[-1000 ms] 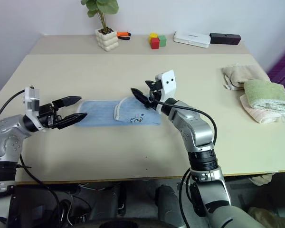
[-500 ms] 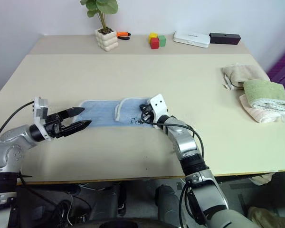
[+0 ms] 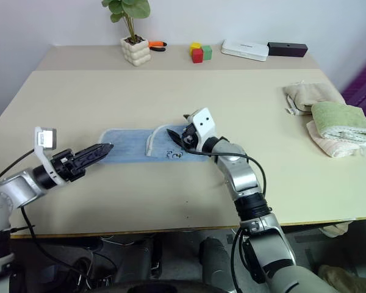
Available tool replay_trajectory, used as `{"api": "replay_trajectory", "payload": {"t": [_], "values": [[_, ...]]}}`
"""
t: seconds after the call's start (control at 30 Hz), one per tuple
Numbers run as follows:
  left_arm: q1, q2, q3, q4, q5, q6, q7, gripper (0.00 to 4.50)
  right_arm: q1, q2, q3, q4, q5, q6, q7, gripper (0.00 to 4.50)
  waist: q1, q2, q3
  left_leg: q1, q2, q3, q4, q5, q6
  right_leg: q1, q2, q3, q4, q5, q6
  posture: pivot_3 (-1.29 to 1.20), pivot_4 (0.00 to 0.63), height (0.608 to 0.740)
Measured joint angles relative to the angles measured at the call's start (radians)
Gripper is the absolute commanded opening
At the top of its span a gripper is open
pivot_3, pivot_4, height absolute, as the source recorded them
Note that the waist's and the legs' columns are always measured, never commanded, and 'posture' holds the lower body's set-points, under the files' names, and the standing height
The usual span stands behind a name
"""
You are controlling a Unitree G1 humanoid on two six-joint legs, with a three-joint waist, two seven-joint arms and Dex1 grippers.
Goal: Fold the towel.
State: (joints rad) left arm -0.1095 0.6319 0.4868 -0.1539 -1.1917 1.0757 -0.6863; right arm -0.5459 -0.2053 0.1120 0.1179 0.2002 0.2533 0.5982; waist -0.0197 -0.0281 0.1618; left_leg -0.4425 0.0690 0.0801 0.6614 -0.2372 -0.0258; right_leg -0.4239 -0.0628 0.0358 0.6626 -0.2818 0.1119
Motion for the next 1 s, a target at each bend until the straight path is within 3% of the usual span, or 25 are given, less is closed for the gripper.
{"api": "replay_trajectory", "payload": {"t": [0.2,0.37,0.5,0.7,1.0], "values": [[0.049,-0.05,0.11,-0.022,-0.198,0.045,0.281,4.5,0.002,-0.117,-0.049,-0.177,0.17,0.166,0.149,4.48,0.007,0.0,0.0,0.0,-0.001,0.0,0.0,0.0,0.0,0.001,-0.002,0.0,-0.001,0.0,0.0,0.0,0.15,0.735],[0.177,-0.175,0.114,-0.079,-0.425,-0.02,0.59,4.5,0.054,-0.266,-0.052,-0.277,0.201,0.174,0.285,4.48,0.006,-0.001,0.0,0.0,-0.001,-0.001,0.0,0.0,0.0,0.001,-0.003,0.0,-0.001,0.0,0.0,0.0,0.15,0.735],[0.246,-0.253,0.074,-0.15,-0.574,-0.131,0.796,4.5,0.075,-0.289,-0.056,-0.296,0.22,0.165,0.335,4.48,0.007,-0.001,0.0,0.001,-0.001,-0.001,0.0,0.0,0.0,0.001,-0.002,0.0,-0.001,-0.002,-0.004,0.0,0.15,0.735],[0.245,-0.291,0.046,-0.151,-0.544,-0.28,0.926,4.5,0.08,-0.316,-0.056,-0.317,0.214,0.108,0.358,4.48,0.011,-0.001,-0.001,0.001,-0.002,-0.001,0.0,0.0,0.0,0.004,-0.001,-0.001,-0.005,-0.002,-0.005,0.0,0.15,0.735],[0.207,-0.291,0.006,-0.136,-0.574,-0.353,1.017,4.5,0.091,-0.301,-0.054,-0.314,0.191,0.079,0.319,4.48,0.012,-0.001,-0.001,0.003,-0.002,-0.001,0.0,0.0,0.0,0.008,-0.001,-0.001,-0.007,-0.002,-0.005,0.0,0.15,0.735]]}}
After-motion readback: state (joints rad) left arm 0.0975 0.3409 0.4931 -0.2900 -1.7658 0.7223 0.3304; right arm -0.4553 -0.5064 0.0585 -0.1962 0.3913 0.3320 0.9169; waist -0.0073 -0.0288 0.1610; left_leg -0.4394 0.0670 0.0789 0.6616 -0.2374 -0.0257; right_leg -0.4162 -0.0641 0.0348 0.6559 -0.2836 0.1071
